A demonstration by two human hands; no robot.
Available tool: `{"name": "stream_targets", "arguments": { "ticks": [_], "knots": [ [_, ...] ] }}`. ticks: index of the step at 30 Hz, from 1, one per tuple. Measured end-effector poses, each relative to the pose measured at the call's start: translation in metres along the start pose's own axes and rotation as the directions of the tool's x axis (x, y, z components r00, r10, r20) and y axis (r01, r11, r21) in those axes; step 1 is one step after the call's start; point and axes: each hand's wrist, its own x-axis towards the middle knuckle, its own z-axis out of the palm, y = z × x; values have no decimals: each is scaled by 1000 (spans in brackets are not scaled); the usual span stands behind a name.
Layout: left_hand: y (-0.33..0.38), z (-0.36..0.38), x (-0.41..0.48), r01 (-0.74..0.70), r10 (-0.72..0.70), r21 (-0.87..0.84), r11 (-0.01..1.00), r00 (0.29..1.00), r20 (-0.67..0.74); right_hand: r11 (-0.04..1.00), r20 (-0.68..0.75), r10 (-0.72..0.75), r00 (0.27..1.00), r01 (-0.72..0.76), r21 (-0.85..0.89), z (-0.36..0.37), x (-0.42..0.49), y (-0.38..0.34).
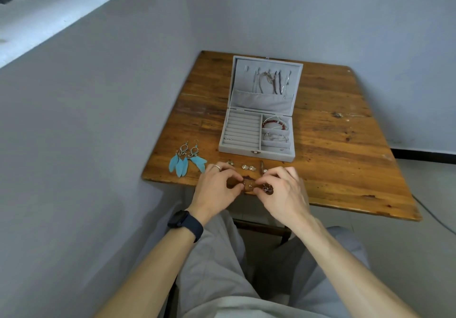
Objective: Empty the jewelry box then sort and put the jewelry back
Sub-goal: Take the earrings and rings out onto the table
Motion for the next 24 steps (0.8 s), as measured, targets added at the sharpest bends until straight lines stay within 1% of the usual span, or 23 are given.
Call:
{"name": "stream_targets", "arguments": {
  "ticks": [6, 12, 16, 24],
  "knots": [
    [3, 1, -2, -18, 19, 67, 998, 1000, -8, 1000, -57, -19, 998, 18, -14, 10, 1, -5],
    [5, 4, -2, -20, 22, 100, 995, 999, -24, 1000, -68, -29, 997, 29, -5, 12, 2, -5],
    [5, 5, -2, -18, 21, 92, 996, 999, -29, 999, -63, -39, 997, 38, -14, 13, 3, -4],
    [4, 1, -1, -45, 45, 101, 994, 999, 8, 999, -87, -44, 995, 45, 10, 14, 2, -3]
  ]
}}
